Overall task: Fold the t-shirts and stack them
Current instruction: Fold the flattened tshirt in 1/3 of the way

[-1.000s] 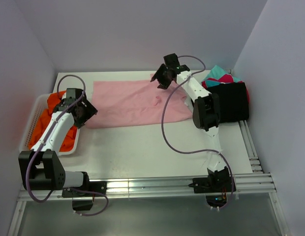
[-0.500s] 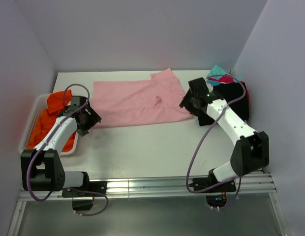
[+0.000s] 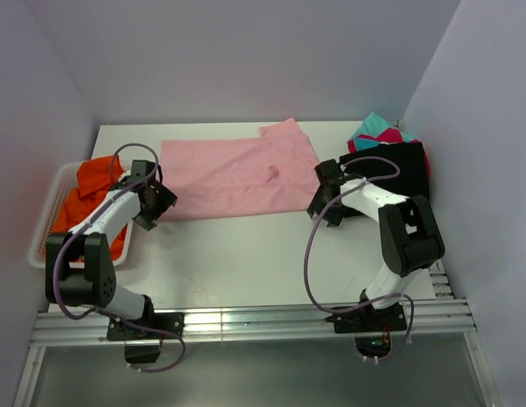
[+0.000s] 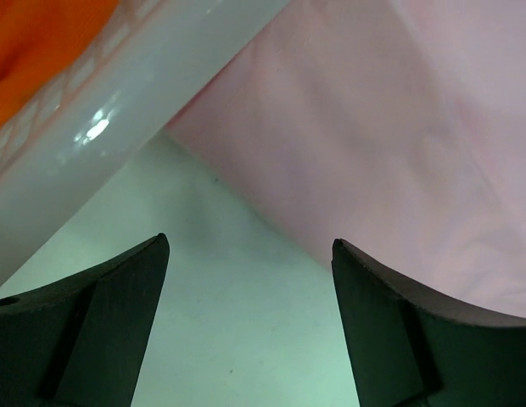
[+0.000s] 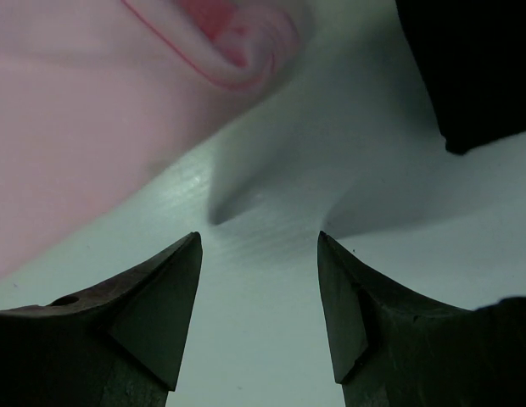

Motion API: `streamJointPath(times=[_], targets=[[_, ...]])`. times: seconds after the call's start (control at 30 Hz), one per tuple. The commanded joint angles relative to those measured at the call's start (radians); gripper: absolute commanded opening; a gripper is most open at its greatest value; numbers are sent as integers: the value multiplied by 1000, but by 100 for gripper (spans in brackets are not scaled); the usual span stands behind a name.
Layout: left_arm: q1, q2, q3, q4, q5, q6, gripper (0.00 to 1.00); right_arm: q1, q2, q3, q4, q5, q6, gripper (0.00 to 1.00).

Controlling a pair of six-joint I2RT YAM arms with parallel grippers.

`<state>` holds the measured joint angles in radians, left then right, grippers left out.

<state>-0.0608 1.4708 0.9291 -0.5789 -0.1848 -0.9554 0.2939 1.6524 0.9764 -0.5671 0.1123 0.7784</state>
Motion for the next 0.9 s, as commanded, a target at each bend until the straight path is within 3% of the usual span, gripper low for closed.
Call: streamJointPath(times=[0.0, 0.23, 0.6, 0.73, 0.77, 0.8, 0.83, 0.87], targets=[[18, 63, 13, 16, -70, -28, 84, -18, 33, 100, 50, 29, -25, 64], [18, 105, 11, 45, -62, -42, 83, -56, 1, 140, 59, 15, -39, 64], [18, 209, 50, 54, -56, -63, 76, -82, 190, 215, 87, 21, -59, 63], [18, 238, 53, 54, -45, -66, 67, -85, 222, 222, 91, 21, -50, 58], [18, 238, 47, 59, -41, -68, 63, -87, 221, 220, 95, 21, -50, 51], [18, 240, 42, 63, -41, -66, 57, -87, 224, 228, 85, 29, -50, 46], [18, 246, 40, 65, -42, -65, 42, -87, 233, 235, 73, 39, -51, 39], [18, 250, 39, 65, -41, -65, 33, -87, 239, 248, 61, 43, -54, 27]])
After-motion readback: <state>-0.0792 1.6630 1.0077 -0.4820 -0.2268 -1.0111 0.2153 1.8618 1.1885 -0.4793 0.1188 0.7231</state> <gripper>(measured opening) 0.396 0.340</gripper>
